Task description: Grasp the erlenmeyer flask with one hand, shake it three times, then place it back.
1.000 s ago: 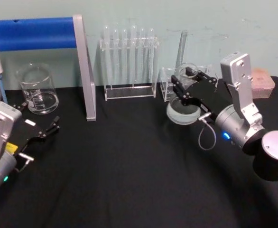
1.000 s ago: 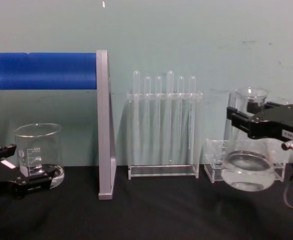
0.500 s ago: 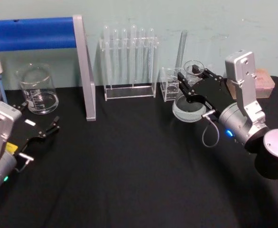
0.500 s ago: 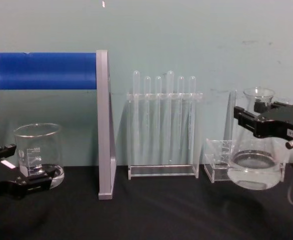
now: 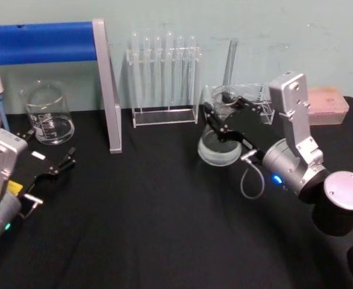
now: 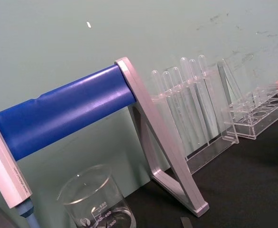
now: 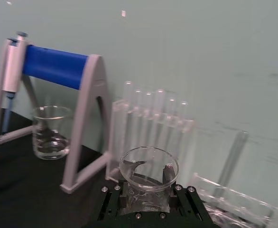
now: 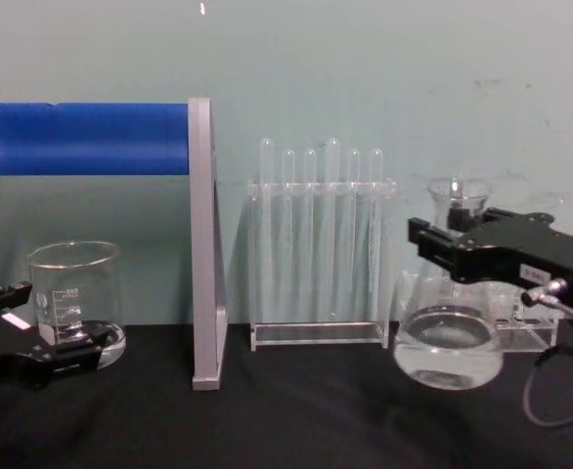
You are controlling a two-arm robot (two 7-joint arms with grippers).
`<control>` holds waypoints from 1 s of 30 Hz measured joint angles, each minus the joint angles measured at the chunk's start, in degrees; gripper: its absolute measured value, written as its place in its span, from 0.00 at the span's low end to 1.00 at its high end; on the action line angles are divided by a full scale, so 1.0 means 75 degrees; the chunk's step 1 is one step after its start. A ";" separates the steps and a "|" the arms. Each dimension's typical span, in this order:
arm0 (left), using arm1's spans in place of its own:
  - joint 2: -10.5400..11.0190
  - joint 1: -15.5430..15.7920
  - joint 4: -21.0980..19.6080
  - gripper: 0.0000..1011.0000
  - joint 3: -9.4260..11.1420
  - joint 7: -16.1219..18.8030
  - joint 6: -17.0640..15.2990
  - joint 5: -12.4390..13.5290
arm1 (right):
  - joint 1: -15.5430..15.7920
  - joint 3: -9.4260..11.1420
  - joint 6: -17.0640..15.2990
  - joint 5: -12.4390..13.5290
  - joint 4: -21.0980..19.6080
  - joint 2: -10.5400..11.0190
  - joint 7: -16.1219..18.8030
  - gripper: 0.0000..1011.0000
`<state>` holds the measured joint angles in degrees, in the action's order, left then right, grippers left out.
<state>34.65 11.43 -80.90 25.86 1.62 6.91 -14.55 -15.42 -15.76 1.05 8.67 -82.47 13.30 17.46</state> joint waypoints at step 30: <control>0.0000 0.0000 0.0000 0.99 0.0000 0.0000 0.0000 0.0001 | 0.0153 -0.0478 -0.0124 0.0244 -0.0137 0.0105 0.0203 0.45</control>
<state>34.65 11.43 -80.90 25.86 1.62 6.91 -14.54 -14.27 -19.35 0.12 10.50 -83.50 14.09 18.98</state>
